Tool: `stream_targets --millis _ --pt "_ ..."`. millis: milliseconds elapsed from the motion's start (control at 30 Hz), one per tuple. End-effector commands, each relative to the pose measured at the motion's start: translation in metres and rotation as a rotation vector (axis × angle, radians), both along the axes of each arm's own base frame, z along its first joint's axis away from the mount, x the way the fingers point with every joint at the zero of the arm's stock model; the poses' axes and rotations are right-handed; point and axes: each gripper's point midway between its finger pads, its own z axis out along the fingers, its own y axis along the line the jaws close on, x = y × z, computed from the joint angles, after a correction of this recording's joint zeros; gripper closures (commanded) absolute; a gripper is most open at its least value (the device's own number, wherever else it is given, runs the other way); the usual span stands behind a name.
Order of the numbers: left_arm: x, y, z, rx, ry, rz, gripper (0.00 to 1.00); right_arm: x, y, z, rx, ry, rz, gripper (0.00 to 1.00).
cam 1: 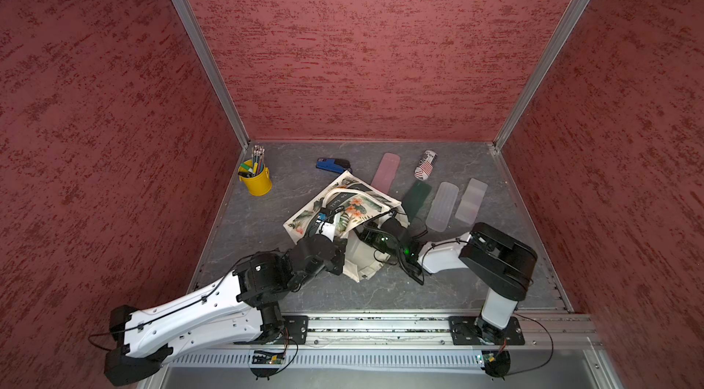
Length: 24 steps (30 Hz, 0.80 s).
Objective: Take out the pencil case from the canvas bag
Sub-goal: Pick up the pencil case from the canvas bag.
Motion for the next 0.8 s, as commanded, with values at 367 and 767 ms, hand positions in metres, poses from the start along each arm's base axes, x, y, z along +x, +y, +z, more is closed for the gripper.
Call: stream_targets --millis 367,767 --pt "0.011 0.002 0.033 -0.04 -0.083 0.037 1.0 -0.045 -0.051 0.063 0.013 -0.148 0.064 0.82" --pt "0.019 0.026 0.042 -0.044 -0.139 0.115 1.0 -0.071 -0.124 0.1 -0.033 -0.171 -0.051 0.81"
